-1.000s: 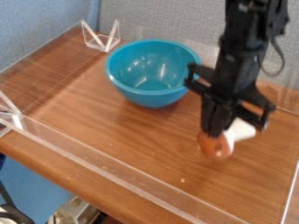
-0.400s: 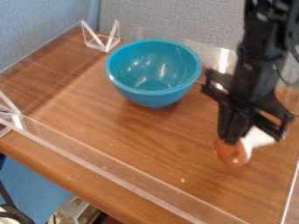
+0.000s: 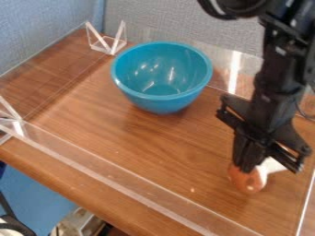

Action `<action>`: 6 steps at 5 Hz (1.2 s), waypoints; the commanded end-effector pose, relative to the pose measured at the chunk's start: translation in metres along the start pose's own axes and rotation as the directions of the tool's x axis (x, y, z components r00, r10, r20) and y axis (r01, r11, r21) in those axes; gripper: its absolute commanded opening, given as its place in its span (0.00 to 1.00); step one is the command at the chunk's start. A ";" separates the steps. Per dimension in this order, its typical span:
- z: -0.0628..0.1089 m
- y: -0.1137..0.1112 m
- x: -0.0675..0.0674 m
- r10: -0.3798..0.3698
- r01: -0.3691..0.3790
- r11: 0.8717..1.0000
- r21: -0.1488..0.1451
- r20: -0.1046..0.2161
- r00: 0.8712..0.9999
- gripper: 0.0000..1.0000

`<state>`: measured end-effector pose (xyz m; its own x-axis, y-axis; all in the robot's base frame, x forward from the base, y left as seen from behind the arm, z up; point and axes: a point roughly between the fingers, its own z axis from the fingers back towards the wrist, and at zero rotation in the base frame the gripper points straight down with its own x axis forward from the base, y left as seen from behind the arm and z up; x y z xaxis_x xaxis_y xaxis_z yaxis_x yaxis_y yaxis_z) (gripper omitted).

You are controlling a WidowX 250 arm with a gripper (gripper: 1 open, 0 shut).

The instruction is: Remove the mushroom from inside the blue bowl and put it on the table

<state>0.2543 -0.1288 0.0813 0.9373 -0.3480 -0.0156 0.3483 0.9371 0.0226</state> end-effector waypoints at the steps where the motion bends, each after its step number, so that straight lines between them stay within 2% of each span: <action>1: 0.014 0.018 0.008 -0.067 0.065 0.998 0.019 0.071 0.995 0.00; 2: 0.013 0.036 0.010 -0.123 0.120 0.992 0.036 0.097 0.988 0.00; 3: 0.010 0.045 0.006 -0.185 0.182 0.982 0.042 0.107 0.977 0.00; 4: 0.010 0.042 0.014 -0.180 0.176 0.983 0.044 0.109 0.978 1.00; 5: 0.007 0.039 0.024 -0.177 0.173 0.984 0.044 0.107 0.978 1.00; 6: 0.017 0.049 0.028 -0.169 0.163 0.985 0.053 0.129 0.977 1.00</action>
<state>0.2872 -0.0923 0.0791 0.8600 -0.5090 0.0379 0.5067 0.8603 0.0560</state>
